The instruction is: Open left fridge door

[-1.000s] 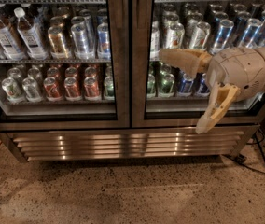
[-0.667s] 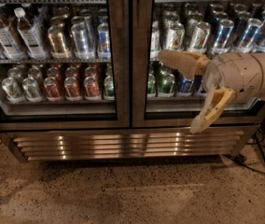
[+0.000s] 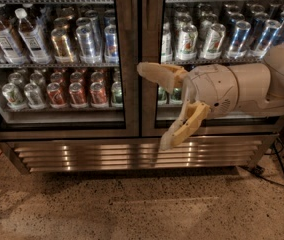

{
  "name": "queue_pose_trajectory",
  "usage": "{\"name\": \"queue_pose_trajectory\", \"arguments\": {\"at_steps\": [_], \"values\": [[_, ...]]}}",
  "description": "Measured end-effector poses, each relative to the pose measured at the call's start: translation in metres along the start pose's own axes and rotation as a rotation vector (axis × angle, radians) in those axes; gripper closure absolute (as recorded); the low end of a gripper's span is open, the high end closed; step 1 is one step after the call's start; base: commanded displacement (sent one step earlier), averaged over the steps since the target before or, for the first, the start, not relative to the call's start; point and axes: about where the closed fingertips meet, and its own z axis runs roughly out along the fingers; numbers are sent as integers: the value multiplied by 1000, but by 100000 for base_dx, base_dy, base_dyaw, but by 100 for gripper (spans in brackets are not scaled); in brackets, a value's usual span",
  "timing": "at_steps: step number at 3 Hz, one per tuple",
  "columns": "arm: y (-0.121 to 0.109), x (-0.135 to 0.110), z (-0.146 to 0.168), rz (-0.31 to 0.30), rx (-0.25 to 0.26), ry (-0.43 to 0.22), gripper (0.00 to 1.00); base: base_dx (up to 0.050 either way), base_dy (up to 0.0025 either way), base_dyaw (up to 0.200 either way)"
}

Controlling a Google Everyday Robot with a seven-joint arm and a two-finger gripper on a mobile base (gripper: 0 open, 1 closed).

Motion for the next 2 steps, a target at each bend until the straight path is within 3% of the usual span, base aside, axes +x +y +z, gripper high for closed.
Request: {"name": "queue_pose_trajectory", "arguments": {"at_steps": [1,2], "values": [[-1,-19,0,-28,17,11,0,0,0,0],[4,-61,3,-93,46,39,0,0,0,0]]}}
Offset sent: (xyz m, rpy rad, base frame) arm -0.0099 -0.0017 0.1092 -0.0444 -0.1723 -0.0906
